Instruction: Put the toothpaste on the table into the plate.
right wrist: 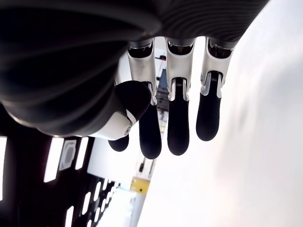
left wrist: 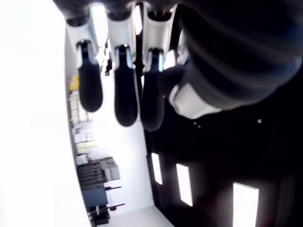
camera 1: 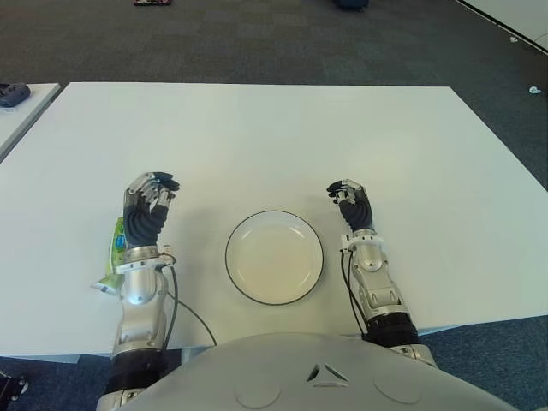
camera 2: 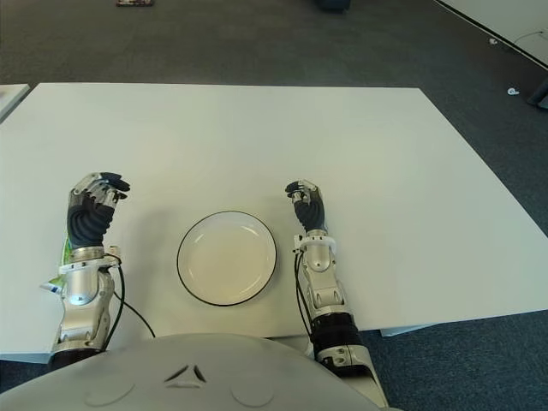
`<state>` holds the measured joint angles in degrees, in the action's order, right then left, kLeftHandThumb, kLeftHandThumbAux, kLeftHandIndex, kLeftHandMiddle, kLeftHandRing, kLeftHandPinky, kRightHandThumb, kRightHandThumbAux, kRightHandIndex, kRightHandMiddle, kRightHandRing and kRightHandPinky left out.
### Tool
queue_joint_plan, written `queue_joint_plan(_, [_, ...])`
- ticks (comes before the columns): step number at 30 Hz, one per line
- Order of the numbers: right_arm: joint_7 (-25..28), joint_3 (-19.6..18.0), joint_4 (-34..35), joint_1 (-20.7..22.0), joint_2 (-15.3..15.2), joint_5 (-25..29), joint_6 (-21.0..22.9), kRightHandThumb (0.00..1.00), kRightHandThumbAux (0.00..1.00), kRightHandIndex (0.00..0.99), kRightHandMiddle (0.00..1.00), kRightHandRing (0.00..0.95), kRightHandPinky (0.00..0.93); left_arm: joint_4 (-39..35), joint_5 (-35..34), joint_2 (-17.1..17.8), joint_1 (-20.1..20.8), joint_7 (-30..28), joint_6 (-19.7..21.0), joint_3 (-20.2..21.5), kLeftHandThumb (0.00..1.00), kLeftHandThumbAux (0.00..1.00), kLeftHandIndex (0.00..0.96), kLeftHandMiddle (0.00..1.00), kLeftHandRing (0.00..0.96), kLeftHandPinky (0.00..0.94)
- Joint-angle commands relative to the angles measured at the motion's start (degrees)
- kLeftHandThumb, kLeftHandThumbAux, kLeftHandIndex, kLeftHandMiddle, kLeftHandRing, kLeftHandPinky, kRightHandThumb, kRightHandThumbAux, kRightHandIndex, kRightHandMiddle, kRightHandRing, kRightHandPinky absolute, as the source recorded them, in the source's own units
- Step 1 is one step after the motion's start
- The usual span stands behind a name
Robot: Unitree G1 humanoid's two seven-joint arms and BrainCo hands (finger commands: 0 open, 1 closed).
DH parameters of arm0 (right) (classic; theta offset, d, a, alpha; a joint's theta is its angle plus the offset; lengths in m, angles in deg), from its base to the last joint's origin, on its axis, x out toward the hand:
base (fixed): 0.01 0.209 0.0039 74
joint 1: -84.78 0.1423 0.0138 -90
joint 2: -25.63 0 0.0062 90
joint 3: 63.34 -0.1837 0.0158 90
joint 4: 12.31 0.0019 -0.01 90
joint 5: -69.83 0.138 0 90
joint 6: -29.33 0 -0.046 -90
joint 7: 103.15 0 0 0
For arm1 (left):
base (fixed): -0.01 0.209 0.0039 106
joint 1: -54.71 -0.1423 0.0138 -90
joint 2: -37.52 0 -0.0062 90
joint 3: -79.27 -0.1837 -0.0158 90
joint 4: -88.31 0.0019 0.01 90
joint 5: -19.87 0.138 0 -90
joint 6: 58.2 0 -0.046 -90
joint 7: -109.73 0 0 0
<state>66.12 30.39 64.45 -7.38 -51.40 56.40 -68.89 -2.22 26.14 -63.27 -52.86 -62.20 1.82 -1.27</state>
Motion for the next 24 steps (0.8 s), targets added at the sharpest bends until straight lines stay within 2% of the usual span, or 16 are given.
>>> queue_joint_plan(1, [0.4, 0.0, -0.6, 0.0, 0.2, 0.4, 0.7, 0.842, 0.690, 0.426, 0.457, 0.430, 0.440, -8.1, 9.9, 1.2, -3.5, 2.7, 1.6, 1.7, 0.703, 0.711, 0.421, 0.464, 0.468, 0.461])
queue_joint_plan(5, [0.6, -0.1, -0.6, 0.0, 0.3, 0.6, 0.7, 0.842, 0.690, 0.424, 0.457, 0.432, 0.443, -12.5, 19.6, -0.1, -5.8, 6.6, 6.0, 2.9, 0.702, 0.704, 0.415, 0.395, 0.392, 0.389])
queue_joint_plan(8, [0.6, -0.1, -0.7, 0.0, 0.3, 0.7, 0.7, 0.841, 0.690, 0.422, 0.458, 0.436, 0.451, -15.2, 26.4, -1.6, -7.0, 9.7, 10.6, 3.1, 0.632, 0.513, 0.296, 0.312, 0.311, 0.329])
queue_joint_plan(12, [0.6, 0.0, -0.9, 0.1, 0.4, 0.7, 0.4, 0.840, 0.691, 0.418, 0.460, 0.439, 0.452, -20.1, 35.8, -4.6, -8.0, 8.7, 23.9, 2.5, 0.608, 0.391, 0.205, 0.213, 0.243, 0.293])
queue_joint_plan(16, [0.5, 0.1, -0.8, 0.0, 0.5, 0.6, 0.5, 0.840, 0.691, 0.416, 0.460, 0.439, 0.448, -23.2, 42.3, -6.1, -8.3, 7.2, 32.4, 1.6, 0.600, 0.331, 0.148, 0.164, 0.203, 0.279])
queue_joint_plan(19, [0.5, 0.0, -0.9, 0.0, 0.6, 0.6, 0.5, 0.840, 0.691, 0.417, 0.460, 0.436, 0.442, -24.9, 48.7, -7.5, -8.3, 5.3, 40.8, 1.2, 0.592, 0.310, 0.114, 0.147, 0.177, 0.255])
queue_joint_plan(22, [0.4, 0.0, -1.0, 0.0, 0.6, 0.6, 0.4, 0.841, 0.690, 0.419, 0.459, 0.433, 0.435, -25.6, 51.5, -7.9, -8.1, 4.1, 45.2, 0.7, 0.573, 0.294, 0.070, 0.121, 0.144, 0.219])
queue_joint_plan(24, [0.4, 0.0, -1.1, 0.0, 0.6, 0.6, 0.3, 0.841, 0.690, 0.420, 0.459, 0.433, 0.434, -25.7, 54.3, -8.2, -7.8, 2.3, 49.6, 0.4, 0.559, 0.286, 0.050, 0.103, 0.123, 0.195])
